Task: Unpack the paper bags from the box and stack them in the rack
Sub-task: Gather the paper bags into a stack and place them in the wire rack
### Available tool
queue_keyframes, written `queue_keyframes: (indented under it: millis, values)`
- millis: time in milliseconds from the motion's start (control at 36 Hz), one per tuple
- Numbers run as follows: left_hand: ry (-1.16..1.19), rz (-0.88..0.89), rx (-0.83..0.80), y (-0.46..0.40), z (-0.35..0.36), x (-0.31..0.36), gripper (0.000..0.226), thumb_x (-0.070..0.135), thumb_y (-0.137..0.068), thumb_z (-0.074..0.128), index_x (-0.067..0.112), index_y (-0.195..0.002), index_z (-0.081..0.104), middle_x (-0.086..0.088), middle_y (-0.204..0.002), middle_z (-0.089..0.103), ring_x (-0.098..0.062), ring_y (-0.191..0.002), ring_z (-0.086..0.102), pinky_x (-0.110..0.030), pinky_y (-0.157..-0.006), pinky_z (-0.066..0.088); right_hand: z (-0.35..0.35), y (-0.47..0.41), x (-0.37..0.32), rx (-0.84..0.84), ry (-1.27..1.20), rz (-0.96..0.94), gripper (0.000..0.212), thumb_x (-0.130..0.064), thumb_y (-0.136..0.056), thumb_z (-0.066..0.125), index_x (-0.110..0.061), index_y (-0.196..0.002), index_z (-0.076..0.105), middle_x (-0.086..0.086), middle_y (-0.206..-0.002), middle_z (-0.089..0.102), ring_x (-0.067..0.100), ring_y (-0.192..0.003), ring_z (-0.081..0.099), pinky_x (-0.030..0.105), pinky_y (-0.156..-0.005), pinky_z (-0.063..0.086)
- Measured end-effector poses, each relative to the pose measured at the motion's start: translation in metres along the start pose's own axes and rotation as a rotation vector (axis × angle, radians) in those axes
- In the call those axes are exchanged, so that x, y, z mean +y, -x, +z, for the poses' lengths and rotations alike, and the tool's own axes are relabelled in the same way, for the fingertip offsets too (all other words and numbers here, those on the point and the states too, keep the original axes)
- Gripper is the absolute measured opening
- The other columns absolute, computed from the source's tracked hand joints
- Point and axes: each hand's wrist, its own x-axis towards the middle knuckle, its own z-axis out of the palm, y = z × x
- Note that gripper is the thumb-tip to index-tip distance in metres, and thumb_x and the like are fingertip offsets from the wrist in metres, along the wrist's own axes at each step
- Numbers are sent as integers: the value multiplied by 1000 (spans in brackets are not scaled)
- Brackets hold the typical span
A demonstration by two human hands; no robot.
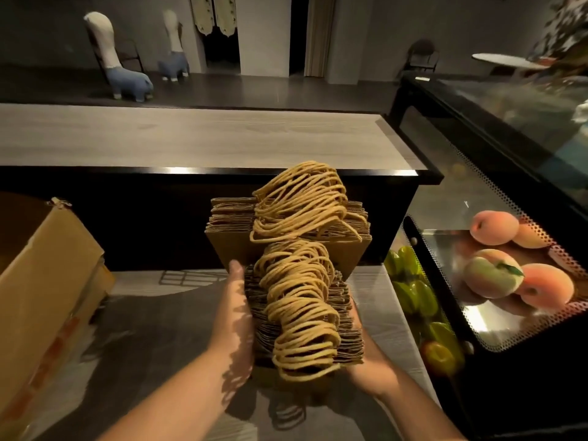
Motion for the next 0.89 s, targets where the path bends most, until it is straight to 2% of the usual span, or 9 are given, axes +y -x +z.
queue_keyframes:
  millis: [83, 167, 278, 444, 500, 611, 694, 778, 889]
  values:
    - [-22, 21, 27, -6, 7, 6, 50, 52, -96, 41, 14, -115, 67, -15, -109, 72, -32, -101, 68, -47, -93, 50, -4, -3, 2, 0, -9, -3, 154, -78, -34, 82, -2, -148, 11, -16, -131, 49, -24, -107, 50, 3, -94, 37]
    - [-85, 48, 89, -13, 13, 13, 40, 46, -96, 48, 18, -117, 66, -14, -114, 70, -33, -108, 65, -52, -98, 47, -13, -13, -1, -18, 27, -52, 144, -34, -54, 95, -23, -149, -13, -15, -150, 19, -30, -117, 34, -4, -92, 30]
    - [-140, 59, 143, -31, 11, 14, 45, 56, -83, 62, 26, -116, 66, -12, -117, 68, -32, -107, 65, -54, -98, 47, -16, -19, -1, -21, 73, -40, 150, -65, -46, 86, -29, -148, -18, -13, -153, 19, -24, -126, 32, -3, -96, 29]
    - [-128, 31, 154, -31, 9, 16, 38, 48, -95, 52, 24, -123, 59, -13, -118, 66, -33, -108, 63, -54, -100, 45, -19, -32, 7, 48, 229, -149, 148, -68, -48, 85, -20, -153, -8, -4, -159, 14, 1, -145, 21, 30, -122, 18]
    - [-156, 41, 149, -33, 8, 16, 41, 50, -95, 50, 23, -125, 59, -13, -116, 68, -34, -106, 64, -53, -99, 46, -18, -36, 9, 55, 238, -153, 143, -66, -50, 85, -14, -153, 1, 3, -157, 19, 11, -145, 25, 45, -121, 20]
    - [-186, 29, 163, -36, 9, 21, 48, 55, -92, 51, 24, -128, 57, -11, -117, 68, -33, -106, 64, -53, -98, 47, -19, -43, 15, 84, 212, -155, 137, -62, -51, 87, -9, -151, 10, 9, -152, 26, 16, -142, 32, 51, -119, 23]
    - [-102, -57, 62, -33, 7, 21, 52, 55, -91, 51, 14, -121, 62, -12, -110, 68, -26, -94, 65, -42, -80, 53, -20, -50, 18, 78, 197, -151, 143, -65, -48, 87, -16, -153, 5, 1, -153, 29, 9, -140, 34, 44, -119, 25]
    - [-79, -108, -100, -25, 3, 19, 52, 51, -96, 38, 9, -109, 67, -17, -99, 73, -26, -81, 73, -37, -65, 59, -20, -58, 21, 95, 174, -96, 133, -83, -37, 77, -38, -144, 12, -15, -144, 31, -20, -125, 34, 14, -113, 25]
    - [-203, -38, -103, -25, 0, 24, 37, 42, -97, 39, 15, -111, 61, -6, -86, 76, -16, -74, 74, -27, -54, 57, -23, -64, 28, 121, 402, -157, 137, -93, -40, 61, -19, -149, 22, -13, -141, 28, -32, -120, 15, -8, -97, 11]
